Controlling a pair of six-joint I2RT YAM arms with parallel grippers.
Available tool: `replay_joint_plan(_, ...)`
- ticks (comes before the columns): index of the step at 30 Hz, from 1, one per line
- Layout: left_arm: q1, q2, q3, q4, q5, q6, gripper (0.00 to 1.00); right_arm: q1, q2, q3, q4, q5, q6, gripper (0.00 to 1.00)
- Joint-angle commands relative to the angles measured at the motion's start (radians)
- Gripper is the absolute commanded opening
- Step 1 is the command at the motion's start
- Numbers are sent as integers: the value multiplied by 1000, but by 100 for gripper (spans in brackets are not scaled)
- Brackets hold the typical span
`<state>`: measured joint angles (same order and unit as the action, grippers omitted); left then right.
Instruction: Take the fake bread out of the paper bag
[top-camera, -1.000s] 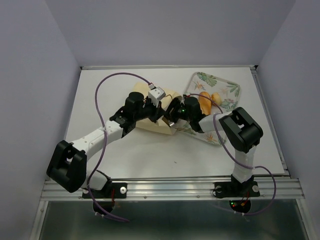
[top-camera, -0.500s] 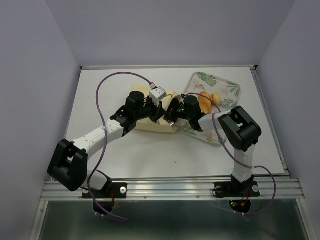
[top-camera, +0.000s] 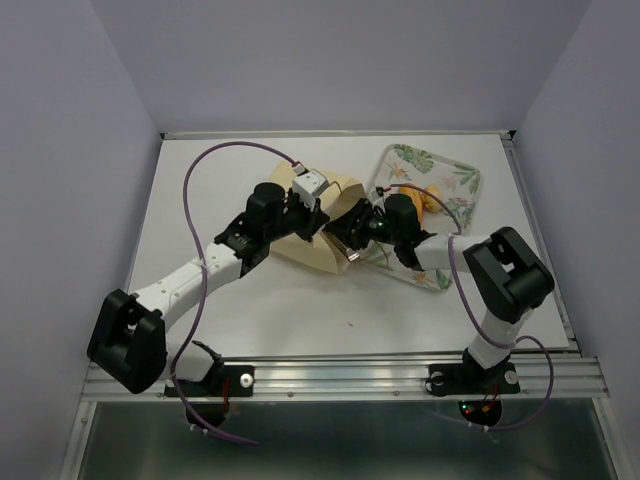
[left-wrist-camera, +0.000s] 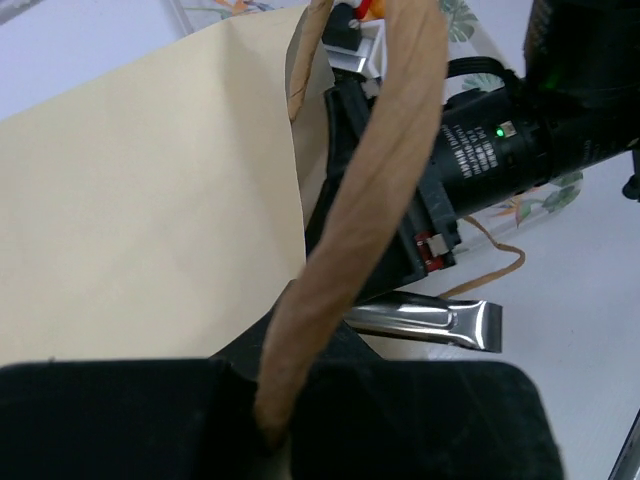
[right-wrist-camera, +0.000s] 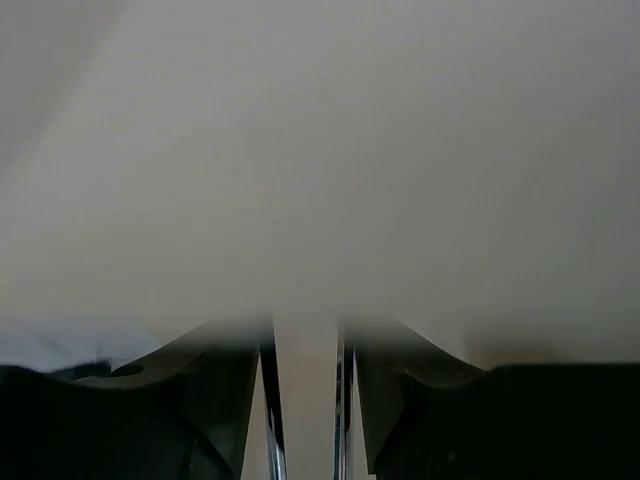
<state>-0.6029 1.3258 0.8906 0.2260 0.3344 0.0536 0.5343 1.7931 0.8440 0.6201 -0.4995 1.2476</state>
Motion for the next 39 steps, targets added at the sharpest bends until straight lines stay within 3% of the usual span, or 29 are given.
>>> replay_joint_plan(1, -5, -66, 8, 64, -37, 20, 0, -33, -130, -51, 10, -22, -83, 2)
replay_joint_plan(18, -1, -65, 4, 140, -110, -21, 0, -73, -426, -122, -327, 62, -312, 1)
replay_joint_plan(39, 3, 55, 96, 141, -93, -20, 0, -73, -701, -92, -603, 233, -419, 1)
